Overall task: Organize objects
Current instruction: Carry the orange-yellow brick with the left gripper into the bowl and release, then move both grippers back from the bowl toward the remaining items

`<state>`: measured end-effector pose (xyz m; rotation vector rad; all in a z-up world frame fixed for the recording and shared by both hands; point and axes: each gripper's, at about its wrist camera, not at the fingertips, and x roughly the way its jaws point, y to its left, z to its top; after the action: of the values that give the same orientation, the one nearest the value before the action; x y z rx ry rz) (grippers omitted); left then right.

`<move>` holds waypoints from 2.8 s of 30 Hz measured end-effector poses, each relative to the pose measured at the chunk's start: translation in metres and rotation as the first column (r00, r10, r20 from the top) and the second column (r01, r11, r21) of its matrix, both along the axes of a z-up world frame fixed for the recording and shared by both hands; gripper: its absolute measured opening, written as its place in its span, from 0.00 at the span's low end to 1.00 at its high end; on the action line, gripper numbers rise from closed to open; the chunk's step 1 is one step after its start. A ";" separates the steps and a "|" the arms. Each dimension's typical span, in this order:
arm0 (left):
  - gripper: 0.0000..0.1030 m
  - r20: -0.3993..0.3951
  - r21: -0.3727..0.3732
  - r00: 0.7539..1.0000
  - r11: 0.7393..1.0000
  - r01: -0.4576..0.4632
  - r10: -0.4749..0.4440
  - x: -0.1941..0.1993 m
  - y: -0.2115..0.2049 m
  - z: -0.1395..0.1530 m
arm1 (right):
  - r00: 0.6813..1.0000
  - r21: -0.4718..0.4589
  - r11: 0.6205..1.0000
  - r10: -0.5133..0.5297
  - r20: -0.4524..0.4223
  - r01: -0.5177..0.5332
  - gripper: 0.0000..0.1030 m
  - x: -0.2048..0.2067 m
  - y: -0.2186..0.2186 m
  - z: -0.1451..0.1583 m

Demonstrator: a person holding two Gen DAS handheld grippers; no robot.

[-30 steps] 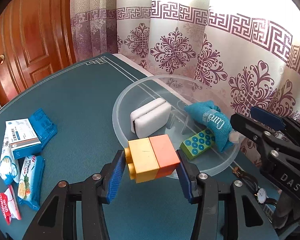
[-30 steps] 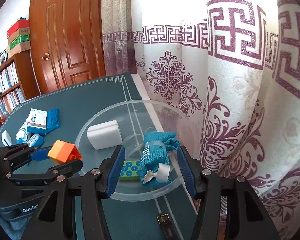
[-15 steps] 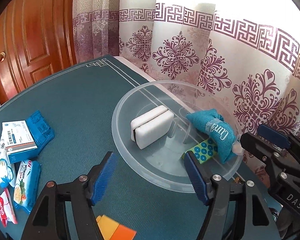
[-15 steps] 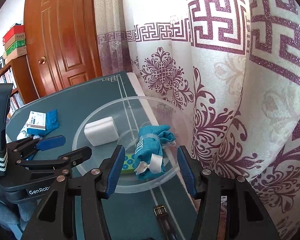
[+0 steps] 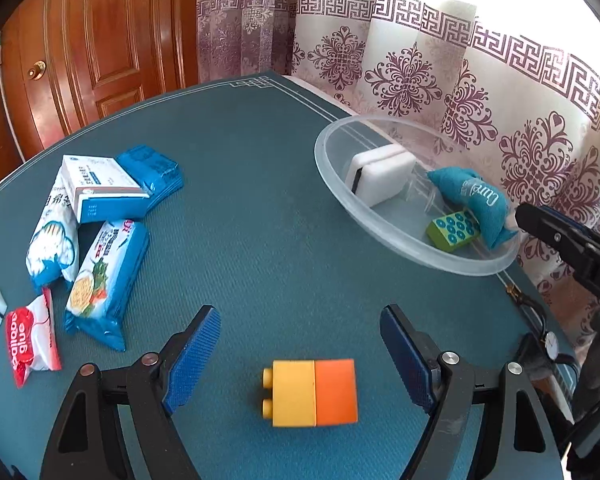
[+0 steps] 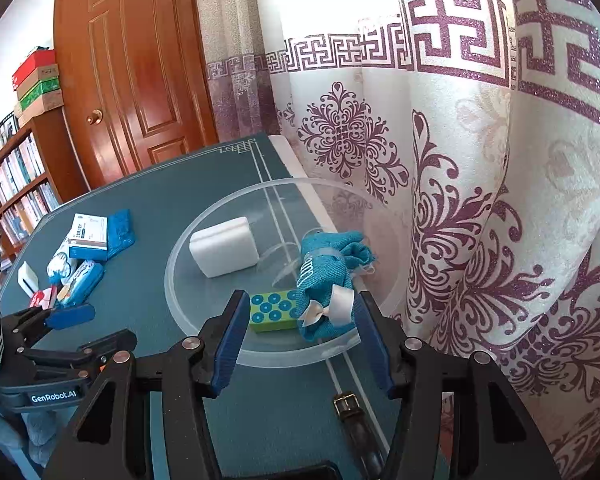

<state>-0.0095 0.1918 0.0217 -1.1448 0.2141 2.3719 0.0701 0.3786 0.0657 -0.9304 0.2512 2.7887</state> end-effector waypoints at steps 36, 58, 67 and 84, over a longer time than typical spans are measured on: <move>0.45 -0.128 0.045 0.981 0.987 0.152 -0.145 -0.013 0.087 0.028 | 1.000 -0.012 1.000 -0.020 0.001 0.020 0.54 -0.001 0.005 -0.007; 0.92 -0.124 0.021 0.992 0.999 0.028 -0.025 -0.013 0.048 0.015 | 1.000 -0.031 1.000 0.003 0.027 -0.002 0.54 -0.005 -0.006 -0.015; 0.94 -0.117 0.000 0.993 1.000 -0.026 0.026 -0.012 0.028 0.012 | 0.999 -0.031 0.999 0.033 0.030 -0.033 0.55 -0.003 -0.020 -0.015; 0.97 -0.139 -0.032 0.984 0.993 -0.112 0.107 -0.008 -0.008 0.010 | 0.994 -0.038 0.995 0.094 0.056 -0.092 0.57 -0.005 -0.054 -0.020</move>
<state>-0.0173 0.1835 0.0313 -1.0358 0.2513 2.5575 0.0652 0.3246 0.0454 -1.0555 0.2553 2.8445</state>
